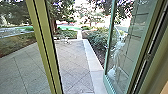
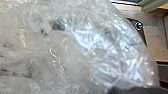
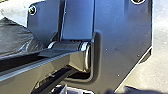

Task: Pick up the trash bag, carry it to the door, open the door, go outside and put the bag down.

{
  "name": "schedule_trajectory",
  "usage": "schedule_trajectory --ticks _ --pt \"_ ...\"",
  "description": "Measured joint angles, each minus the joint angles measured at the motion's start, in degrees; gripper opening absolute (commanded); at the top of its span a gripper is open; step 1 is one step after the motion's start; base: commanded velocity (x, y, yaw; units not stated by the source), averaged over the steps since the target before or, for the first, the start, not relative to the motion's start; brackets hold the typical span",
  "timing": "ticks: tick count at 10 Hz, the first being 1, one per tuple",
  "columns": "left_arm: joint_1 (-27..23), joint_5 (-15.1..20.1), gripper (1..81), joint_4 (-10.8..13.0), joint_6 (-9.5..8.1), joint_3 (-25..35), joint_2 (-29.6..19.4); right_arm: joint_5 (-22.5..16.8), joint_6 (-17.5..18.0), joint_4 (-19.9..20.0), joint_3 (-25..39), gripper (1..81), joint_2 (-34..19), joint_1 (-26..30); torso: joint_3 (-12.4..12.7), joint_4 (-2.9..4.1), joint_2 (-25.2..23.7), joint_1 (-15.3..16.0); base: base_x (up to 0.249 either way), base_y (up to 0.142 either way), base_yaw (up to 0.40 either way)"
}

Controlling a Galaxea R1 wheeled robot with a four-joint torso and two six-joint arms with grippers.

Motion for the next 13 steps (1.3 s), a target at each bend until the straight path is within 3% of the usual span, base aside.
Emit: schedule_trajectory --ticks 13 --pt "0.00 -0.02 1.0 0.00 -0.02 0.00 0.16 0.02 0.00 0.00 0.00 81.1 0.00 -0.02 0.00 0.00 0.00 0.00 0.000 -0.120 0.000"
